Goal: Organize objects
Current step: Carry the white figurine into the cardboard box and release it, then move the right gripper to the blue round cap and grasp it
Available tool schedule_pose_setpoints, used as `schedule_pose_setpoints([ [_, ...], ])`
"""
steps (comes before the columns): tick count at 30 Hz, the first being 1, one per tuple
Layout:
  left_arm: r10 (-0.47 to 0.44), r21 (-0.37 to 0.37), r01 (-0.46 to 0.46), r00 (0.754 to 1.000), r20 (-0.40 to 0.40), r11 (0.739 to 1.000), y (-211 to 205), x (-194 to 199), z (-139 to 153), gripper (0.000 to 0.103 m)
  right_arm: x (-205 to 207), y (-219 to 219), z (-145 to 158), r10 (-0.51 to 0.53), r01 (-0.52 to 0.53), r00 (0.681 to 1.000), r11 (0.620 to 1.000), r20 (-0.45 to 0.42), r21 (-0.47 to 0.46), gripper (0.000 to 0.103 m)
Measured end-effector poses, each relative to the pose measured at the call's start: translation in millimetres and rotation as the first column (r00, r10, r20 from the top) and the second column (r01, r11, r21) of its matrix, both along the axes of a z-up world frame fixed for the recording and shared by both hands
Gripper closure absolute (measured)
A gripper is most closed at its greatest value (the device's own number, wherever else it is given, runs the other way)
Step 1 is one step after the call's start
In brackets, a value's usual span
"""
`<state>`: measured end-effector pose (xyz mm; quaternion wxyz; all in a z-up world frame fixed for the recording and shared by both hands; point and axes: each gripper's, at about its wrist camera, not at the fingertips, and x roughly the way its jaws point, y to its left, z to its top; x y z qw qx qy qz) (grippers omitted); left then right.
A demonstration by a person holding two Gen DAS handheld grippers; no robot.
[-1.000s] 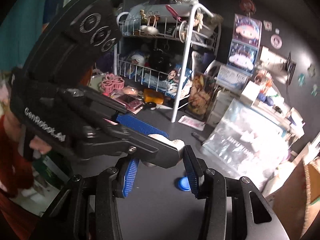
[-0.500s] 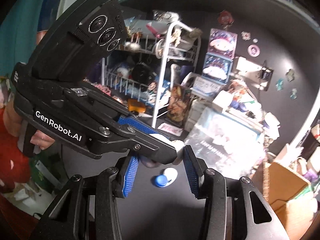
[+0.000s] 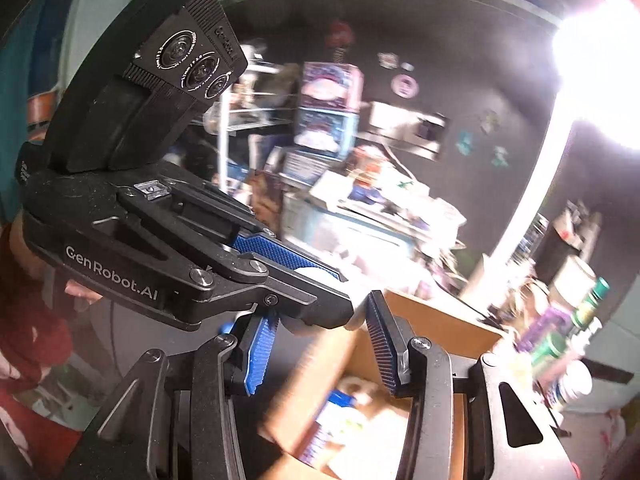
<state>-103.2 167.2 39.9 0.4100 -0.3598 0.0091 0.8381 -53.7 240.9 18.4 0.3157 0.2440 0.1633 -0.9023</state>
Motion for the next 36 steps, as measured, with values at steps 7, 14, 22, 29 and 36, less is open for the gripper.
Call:
schedule_pose_setpoints([
  [7,-0.053,-0.019,0.054,0.997,0.059,0.998,43.9,-16.8,-20.2,0.086,-18.2,48.9,-10.9,-0.07,0.069,0.993,0.998,0.094,0.007,0.063],
  [14,-0.044,-0.053,0.047,0.997,0.058,0.998,57.5,-20.7,-24.8,0.064,-29.6,63.6,-23.9,-0.098,0.096,0.986,0.995,0.138,0.019,0.057],
  [22,0.001,-0.025,-0.001,1.0,-0.013,1.0,35.9,-11.2,-1.9,0.038,-30.8,67.4,-20.7,-0.137,0.134,0.983,0.99,0.122,0.039,0.044],
  [29,0.11,0.027,-0.108,0.991,-0.076,0.994,-22.8,7.8,12.6,0.031,-20.9,59.5,-9.1,-0.133,0.131,0.985,0.991,0.109,0.031,0.044],
  [36,0.26,0.037,-0.258,0.959,-0.116,0.965,-91.1,34.7,6.6,0.027,-4.5,15.6,0.7,-0.039,0.039,0.994,0.999,0.097,0.004,0.044],
])
